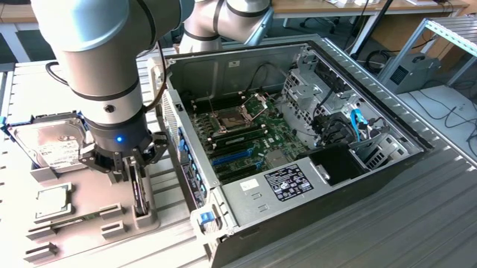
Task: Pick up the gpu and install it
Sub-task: 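Pick up the gpu and move the gpu toward the slot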
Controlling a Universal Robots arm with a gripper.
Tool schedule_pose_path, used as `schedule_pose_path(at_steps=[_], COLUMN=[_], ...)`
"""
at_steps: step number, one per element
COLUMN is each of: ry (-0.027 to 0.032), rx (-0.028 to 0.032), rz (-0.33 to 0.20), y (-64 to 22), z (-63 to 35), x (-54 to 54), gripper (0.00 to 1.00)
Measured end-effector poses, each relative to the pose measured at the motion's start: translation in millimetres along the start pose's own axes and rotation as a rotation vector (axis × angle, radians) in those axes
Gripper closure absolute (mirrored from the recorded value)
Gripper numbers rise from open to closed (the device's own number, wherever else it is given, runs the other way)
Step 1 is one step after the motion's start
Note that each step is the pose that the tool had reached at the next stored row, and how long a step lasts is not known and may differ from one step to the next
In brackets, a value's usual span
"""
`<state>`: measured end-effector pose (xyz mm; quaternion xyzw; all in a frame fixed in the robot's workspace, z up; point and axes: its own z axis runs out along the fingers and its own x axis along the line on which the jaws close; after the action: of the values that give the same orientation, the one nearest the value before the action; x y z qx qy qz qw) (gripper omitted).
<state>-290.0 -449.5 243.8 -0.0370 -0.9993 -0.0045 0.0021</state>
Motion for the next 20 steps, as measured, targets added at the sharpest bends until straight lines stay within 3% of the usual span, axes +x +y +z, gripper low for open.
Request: schedule_pose_path(at_steps=[3,5,20], ry=[0.0000,0.0000,0.0000], rx=[0.0000,0.0000,0.0000], rz=[0.000,0.000,0.000], y=[0.0,-0.1,-0.1], z=[0.0,0.0,0.0], x=[-0.1,0.0,0.0], gripper=[0.65,0.74,0.74])
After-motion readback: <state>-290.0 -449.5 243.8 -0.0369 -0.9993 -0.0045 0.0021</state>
